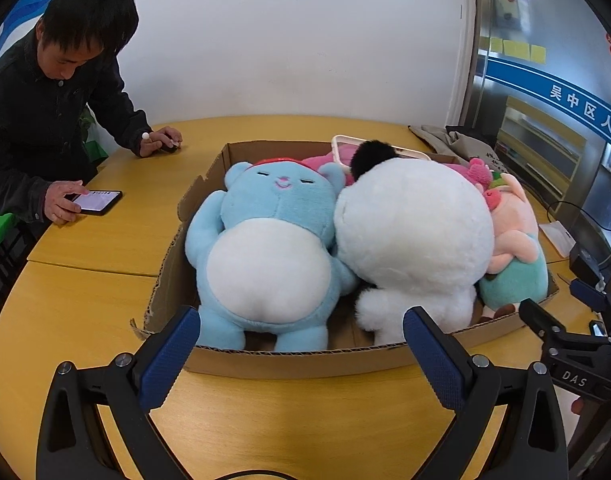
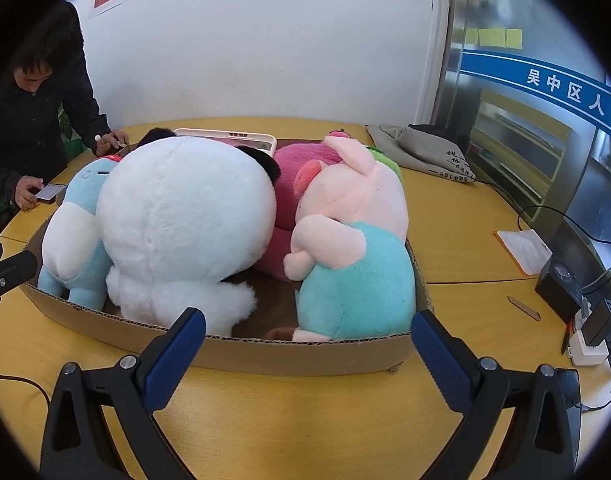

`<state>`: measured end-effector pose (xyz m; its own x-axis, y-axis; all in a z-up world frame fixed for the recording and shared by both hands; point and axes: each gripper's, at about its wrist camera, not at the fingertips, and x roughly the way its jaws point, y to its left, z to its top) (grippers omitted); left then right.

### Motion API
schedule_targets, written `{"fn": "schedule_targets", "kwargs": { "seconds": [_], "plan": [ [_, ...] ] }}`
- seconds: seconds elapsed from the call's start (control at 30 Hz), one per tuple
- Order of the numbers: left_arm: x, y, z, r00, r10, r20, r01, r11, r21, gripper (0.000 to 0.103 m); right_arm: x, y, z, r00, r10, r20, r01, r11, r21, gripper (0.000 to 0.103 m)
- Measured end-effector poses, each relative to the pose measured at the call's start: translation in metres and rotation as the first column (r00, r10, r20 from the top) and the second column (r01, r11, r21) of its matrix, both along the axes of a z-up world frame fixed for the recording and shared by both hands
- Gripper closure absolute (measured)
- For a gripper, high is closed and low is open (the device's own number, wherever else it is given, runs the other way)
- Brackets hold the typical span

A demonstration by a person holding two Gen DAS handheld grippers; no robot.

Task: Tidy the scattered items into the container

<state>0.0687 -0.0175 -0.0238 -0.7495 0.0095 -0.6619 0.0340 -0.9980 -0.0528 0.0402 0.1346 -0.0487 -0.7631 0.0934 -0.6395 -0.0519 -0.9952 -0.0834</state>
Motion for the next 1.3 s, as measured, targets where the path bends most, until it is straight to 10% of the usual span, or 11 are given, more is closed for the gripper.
{"fn": "schedule_targets", "kwargs": {
  "seconds": [1.3],
  "plan": [
    [0.008, 0.009, -0.008, 1.000, -0.019, 0.019, 0.019, 0.999, 0.026, 0.000, 0.007, -0.011, -0.001, 0.999, 0.037, 0.008, -0.037, 0.999, -0.026, 0.000]
  ]
}}
